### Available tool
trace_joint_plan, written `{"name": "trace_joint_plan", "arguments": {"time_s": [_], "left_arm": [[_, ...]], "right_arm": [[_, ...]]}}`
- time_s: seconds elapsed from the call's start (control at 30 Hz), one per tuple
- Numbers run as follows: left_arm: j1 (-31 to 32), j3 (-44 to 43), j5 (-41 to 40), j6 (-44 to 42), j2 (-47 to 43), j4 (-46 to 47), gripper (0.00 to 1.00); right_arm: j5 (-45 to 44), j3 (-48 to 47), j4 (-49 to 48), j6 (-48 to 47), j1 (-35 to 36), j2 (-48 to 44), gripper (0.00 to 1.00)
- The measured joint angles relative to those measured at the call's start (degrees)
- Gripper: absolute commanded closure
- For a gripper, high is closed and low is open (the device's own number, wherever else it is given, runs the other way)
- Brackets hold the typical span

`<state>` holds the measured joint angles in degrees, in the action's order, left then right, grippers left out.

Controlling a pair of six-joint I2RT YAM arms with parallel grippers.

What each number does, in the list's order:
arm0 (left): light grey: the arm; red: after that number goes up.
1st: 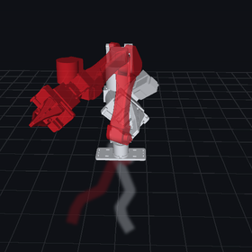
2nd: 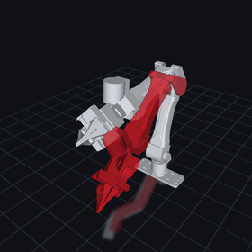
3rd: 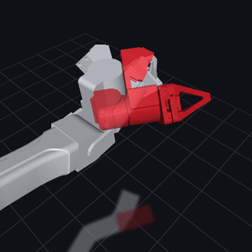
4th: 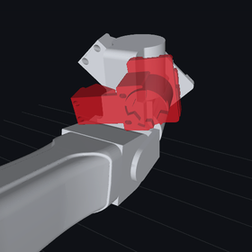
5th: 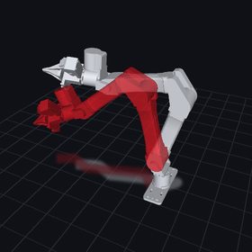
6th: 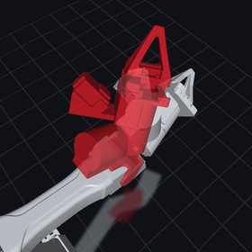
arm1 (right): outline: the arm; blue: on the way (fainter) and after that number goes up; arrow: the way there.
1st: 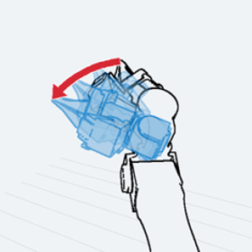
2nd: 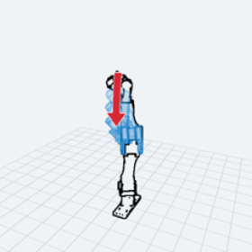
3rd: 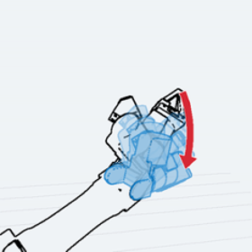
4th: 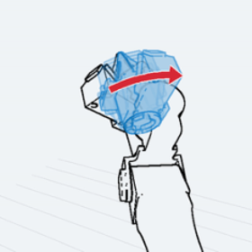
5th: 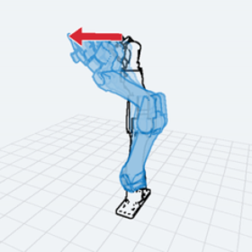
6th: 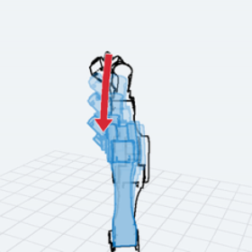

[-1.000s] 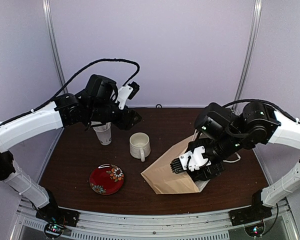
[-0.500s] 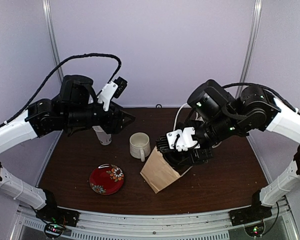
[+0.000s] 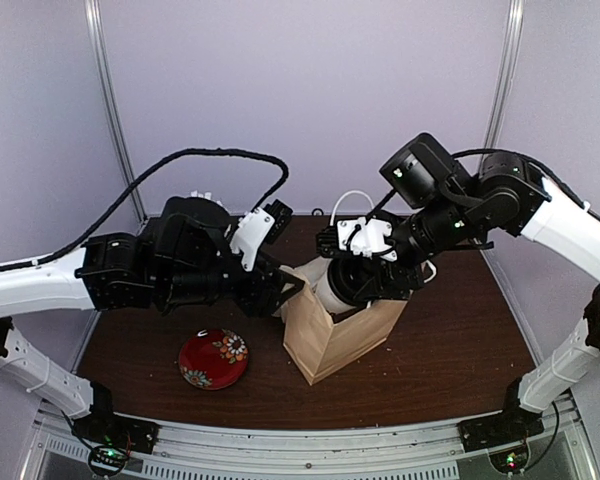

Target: Pack the takeout coffee

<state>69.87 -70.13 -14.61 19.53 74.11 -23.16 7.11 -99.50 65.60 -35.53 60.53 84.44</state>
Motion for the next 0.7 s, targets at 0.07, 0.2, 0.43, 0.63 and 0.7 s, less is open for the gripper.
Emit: {"name": "trace_joint_plan", "arguments": {"time_s": [0.07,0.2,0.43,0.63,0.7], "left_arm": [[0.4,-0.3,-1.9,1.8,1.6,0.8,0.39],[0.5,-3.6,-5.0,4.2,4.5,0.7,0.40],[0.4,-14.9,-6.2,5.9,10.6,-2.3,0.47],[-1.0,-16.8,-4.0,7.9,13.4,-6.2,0.50],[-2.0,-17.2,-2.6,8.8,14.2,-7.9,0.53]], "right_arm": [[0.7,0.0,0.2,0.2,-0.6,0.0,0.56],[1.6,0.0,0.2,0.6,-1.8,0.0,0.56],[2.5,0.0,0.3,1.4,-2.3,-0.5,0.56],[3.6,0.0,0.3,1.6,-3.7,-1.9,0.56],[3.7,0.0,0.3,1.7,-4.0,-2.3,0.56]]}}
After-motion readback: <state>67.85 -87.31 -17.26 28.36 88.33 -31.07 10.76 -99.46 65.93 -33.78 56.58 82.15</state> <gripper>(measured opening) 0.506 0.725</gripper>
